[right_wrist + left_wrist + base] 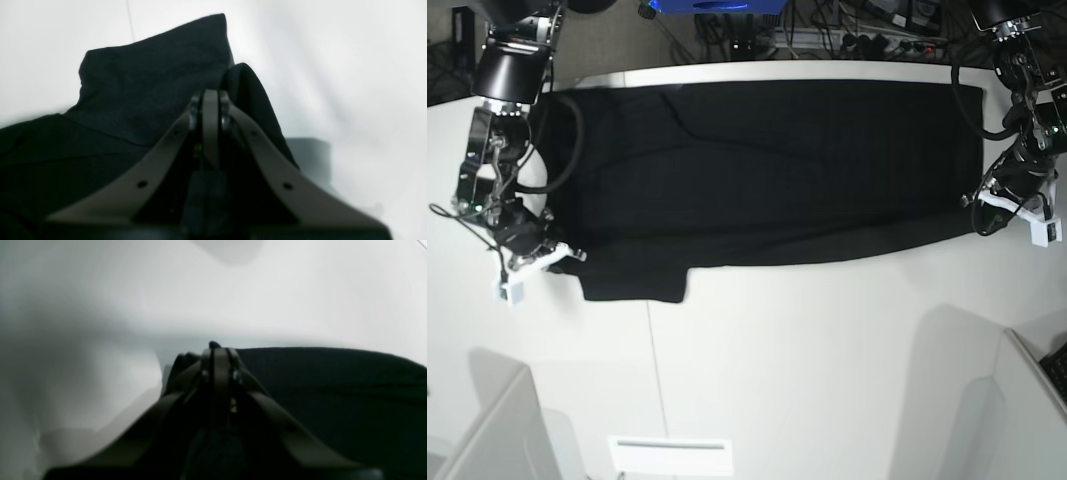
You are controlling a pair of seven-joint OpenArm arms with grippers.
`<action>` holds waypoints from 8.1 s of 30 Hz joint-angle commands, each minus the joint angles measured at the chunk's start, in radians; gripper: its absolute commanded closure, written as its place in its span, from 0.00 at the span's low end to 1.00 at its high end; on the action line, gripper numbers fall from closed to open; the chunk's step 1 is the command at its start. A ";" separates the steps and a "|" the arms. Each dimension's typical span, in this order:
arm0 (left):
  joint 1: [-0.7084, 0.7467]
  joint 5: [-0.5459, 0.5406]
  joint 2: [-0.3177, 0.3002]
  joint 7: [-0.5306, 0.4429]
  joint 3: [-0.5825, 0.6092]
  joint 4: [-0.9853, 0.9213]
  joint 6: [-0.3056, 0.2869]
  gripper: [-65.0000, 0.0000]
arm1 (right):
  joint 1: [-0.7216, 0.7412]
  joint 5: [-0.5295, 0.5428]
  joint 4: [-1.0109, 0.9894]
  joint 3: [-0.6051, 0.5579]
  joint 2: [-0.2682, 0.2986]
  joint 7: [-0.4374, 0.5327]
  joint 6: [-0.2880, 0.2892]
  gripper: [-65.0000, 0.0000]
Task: Fold the T-shirt properly
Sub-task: 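Fold the hem up over the body toward the shoulder edge with both grippers, then lower the folded hem and open both grippers, then grasp both ends of the folded strip with both grippers, then carry the strip end in the left gripper toward the right gripper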
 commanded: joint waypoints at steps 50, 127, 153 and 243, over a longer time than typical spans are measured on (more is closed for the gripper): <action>0.206 -0.150 -0.032 -0.021 -0.140 0.085 -0.090 1.00 | -0.258 0.081 0.495 0.366 -0.087 -0.336 0.004 1.00; -0.038 0.424 0.243 -0.070 0.081 -0.188 -0.086 1.00 | -0.186 -0.338 -0.018 0.162 -0.143 0.046 0.135 1.00; -0.199 0.195 0.201 0.172 -0.298 0.146 -0.231 1.00 | -0.157 -0.356 0.441 0.158 -0.159 -0.032 0.142 1.00; 0.034 0.089 0.203 -0.084 0.376 0.059 -0.158 1.00 | -0.364 -0.236 0.475 0.164 -0.224 -0.035 0.142 1.00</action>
